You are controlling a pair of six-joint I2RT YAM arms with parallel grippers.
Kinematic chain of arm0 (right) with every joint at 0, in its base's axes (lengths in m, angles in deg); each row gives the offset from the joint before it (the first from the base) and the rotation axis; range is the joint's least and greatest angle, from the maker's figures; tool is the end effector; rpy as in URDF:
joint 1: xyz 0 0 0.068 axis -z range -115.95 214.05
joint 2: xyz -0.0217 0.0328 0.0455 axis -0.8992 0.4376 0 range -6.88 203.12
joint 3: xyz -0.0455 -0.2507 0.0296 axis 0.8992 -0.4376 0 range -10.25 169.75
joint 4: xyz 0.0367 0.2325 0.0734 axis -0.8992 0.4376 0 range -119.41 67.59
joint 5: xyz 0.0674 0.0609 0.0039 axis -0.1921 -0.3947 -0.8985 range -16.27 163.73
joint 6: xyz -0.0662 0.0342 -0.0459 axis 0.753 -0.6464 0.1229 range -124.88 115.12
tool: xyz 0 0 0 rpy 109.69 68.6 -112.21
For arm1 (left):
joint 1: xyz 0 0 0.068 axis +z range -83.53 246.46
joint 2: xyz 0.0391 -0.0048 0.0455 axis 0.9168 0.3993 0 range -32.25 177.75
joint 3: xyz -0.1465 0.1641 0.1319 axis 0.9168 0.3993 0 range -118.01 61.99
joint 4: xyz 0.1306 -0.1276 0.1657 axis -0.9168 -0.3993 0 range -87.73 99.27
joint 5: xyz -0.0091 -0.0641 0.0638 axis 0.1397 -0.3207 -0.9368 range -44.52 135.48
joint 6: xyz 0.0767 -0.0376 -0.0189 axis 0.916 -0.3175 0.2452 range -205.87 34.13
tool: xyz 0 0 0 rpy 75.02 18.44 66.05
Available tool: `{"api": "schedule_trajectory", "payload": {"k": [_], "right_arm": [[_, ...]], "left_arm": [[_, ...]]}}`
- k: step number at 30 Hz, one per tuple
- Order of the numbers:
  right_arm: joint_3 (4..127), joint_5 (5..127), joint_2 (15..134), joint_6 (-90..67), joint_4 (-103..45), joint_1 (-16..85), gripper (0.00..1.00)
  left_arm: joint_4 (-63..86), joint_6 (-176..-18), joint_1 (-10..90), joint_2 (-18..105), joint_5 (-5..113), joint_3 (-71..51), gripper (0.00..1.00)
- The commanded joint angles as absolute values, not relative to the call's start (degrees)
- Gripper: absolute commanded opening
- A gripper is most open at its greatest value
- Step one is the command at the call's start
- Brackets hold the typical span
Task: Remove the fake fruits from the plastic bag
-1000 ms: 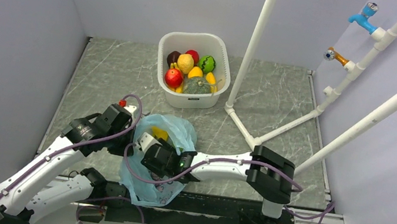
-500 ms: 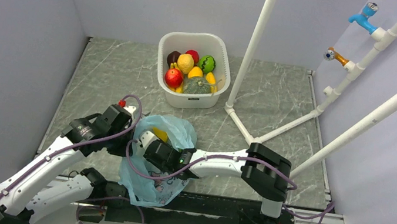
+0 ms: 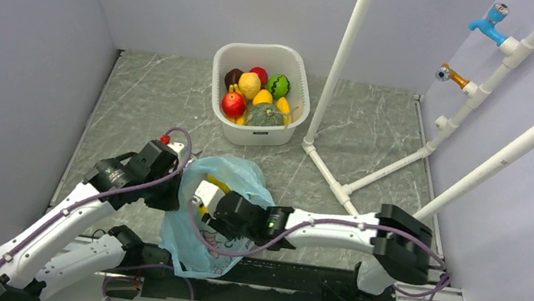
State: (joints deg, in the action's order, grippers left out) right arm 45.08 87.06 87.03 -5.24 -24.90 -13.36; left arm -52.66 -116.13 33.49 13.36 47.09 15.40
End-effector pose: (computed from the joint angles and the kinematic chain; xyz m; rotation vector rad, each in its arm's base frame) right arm 0.0966 0.3499 0.1620 -1.3604 1.8987 0.4234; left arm 0.1236 -0.0828 0.2216 0.0736 2.6955 -0.3984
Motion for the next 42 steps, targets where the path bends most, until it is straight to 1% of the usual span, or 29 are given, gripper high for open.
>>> {"api": "schedule_trajectory", "payload": {"k": [1,6,12,17,21,24,27,30,33,35,39,42], "right_arm": [[40.9,79.7,78.6,-3.4,-32.7,-13.4,0.08],[37.8,72.1,73.2,-3.7,-35.1,-12.7,0.0],[34.5,64.6,67.6,-8.7,-40.1,-11.0,0.0],[33.7,63.5,62.6,-13.8,-43.0,-9.9,0.0],[32.9,60.4,56.6,-18.3,-46.8,-6.8,0.0],[34.2,58.4,54.0,-21.8,-47.9,-4.2,0.0],[36.2,59.3,52.6,-23.8,-48.2,-2.6,0.0],[40.1,63.9,52.8,-23.3,-45.8,-1.6,0.0],[46.9,79.0,55.8,-22.1,-37.1,-1.2,0.0],[52.4,86.8,58.9,-22.1,-31.3,0.2,0.0],[58.1,93.4,64.1,-18.9,-27.1,4.2,0.0],[62.4,100.3,70.9,-14.2,-26.4,6.1,0.0]], "left_arm": [[-51.9,-116.7,33.4,13.0,47.1,15.3,0.0],[-51.8,-116.9,33.4,12.6,46.8,15.4,0.0],[-51.8,-116.5,33.4,13.5,47.4,15.3,0.0],[-51.9,-116.8,33.4,13.1,47.0,15.3,0.0],[-51.8,-116.8,33.5,12.9,47.0,15.3,0.0],[-51.8,-116.7,33.4,13.0,47.0,15.4,0.0],[-51.8,-116.8,33.4,12.8,47.1,15.3,0.0],[-51.7,-116.8,33.5,12.4,47.0,15.4,0.0],[-51.7,-116.7,33.4,12.3,47.0,15.4,0.0],[-51.7,-116.8,33.4,12.2,47.1,15.4,0.0],[-51.7,-116.7,33.5,12.0,47.2,15.4,0.0],[-51.7,-116.7,33.4,11.8,47.1,15.5,0.0]]}}
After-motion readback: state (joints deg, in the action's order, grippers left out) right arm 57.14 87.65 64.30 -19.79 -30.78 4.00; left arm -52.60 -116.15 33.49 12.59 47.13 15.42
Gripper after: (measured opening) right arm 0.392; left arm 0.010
